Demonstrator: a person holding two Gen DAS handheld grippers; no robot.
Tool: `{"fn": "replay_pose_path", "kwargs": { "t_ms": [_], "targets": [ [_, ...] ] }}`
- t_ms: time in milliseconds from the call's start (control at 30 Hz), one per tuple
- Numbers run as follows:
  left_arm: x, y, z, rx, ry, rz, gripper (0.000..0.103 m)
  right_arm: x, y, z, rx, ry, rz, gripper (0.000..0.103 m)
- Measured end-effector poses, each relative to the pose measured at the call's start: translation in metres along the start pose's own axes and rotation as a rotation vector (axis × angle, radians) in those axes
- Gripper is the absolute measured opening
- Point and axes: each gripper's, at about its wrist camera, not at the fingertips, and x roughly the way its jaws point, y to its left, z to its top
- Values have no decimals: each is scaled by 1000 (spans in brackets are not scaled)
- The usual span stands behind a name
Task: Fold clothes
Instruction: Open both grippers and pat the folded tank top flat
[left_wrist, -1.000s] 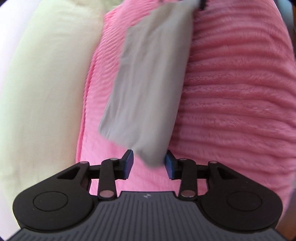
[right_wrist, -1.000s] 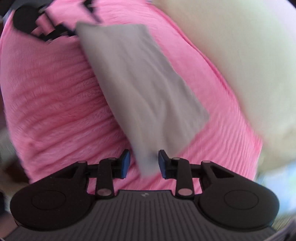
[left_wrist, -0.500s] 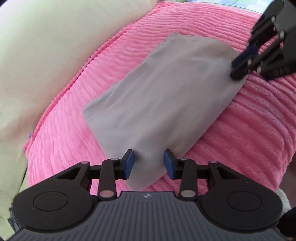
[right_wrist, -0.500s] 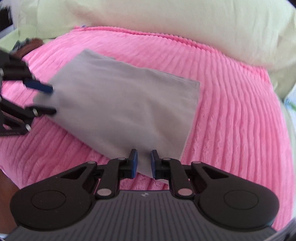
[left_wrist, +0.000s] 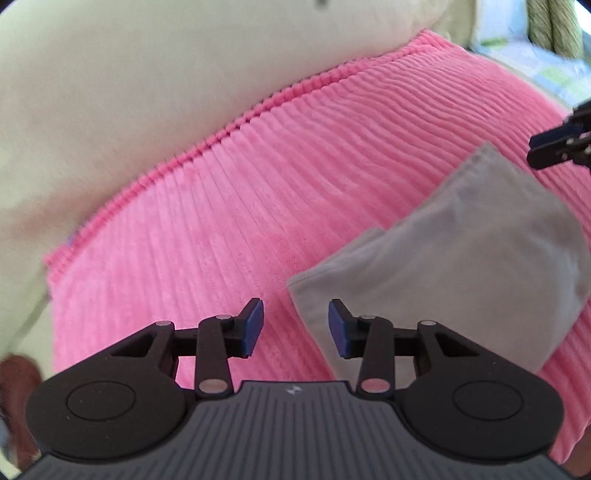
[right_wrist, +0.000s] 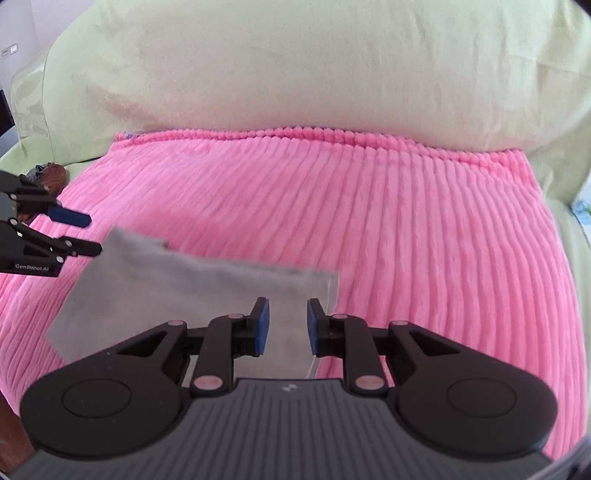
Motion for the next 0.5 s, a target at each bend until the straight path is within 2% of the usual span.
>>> {"fn": "replay_pose_path", "kwargs": {
  "t_ms": [167, 400, 433, 467, 500],
  "targets": [
    [9, 12, 7, -64, 9, -77, 46, 21, -13, 10, 23, 33, -4, 18],
    [21, 24, 0, -47, 19, -113, 46, 50, -18, 11, 43, 74, 6, 17],
    [23, 25, -1, -49, 21, -121, 40, 51, -16, 11, 25, 69, 8, 14],
    [24, 26, -3, -52, 21, -132, 37, 52, -13, 11, -1, 64, 11, 4],
    [24, 26, -5, -52, 18, -134, 30, 51, -12, 10, -18, 59, 11, 4]
  ]
}}
